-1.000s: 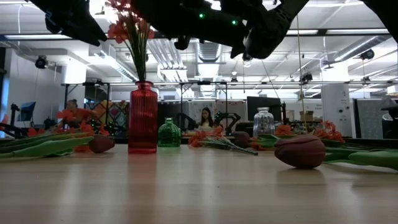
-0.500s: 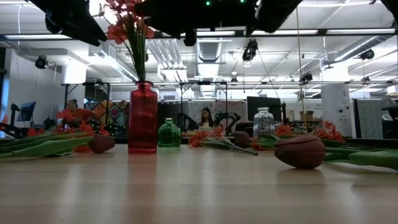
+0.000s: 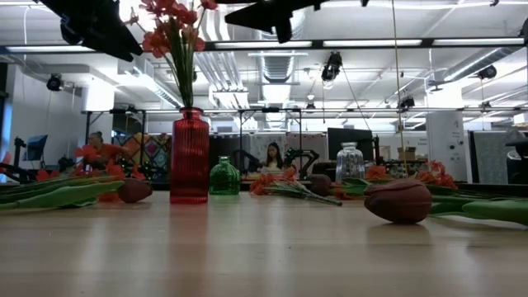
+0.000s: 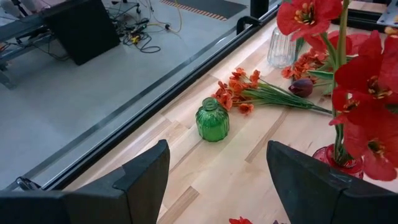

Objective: Sort flowers into vase by color
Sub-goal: Put the bottom dark red tulip into the green vase

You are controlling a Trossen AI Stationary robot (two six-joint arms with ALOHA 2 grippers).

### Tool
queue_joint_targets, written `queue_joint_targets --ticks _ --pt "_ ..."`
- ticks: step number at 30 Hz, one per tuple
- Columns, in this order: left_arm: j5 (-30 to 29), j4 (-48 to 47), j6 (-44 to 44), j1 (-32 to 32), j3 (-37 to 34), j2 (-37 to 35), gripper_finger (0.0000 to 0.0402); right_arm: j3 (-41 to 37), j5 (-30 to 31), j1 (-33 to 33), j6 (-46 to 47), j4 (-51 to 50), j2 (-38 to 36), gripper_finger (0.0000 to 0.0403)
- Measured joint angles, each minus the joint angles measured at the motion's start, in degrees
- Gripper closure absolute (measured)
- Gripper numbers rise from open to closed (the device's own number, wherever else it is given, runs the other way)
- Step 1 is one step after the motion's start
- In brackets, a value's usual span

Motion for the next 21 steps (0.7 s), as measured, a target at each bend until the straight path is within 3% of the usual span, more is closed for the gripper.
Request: queue_joint_targets --ticks 13,21 --pt "0.0 0.8 -0.5 0.0 0.0 0.3 0.0151 0.0 2.5 0.1 13.9 -36.2 -9.9 0.0183" --pt "0.0 0.8 -1.5 0.0 0.0 1.3 0.0151 0.0 1.8 3.7 19.0 -55.1 -9.0 0.0184"
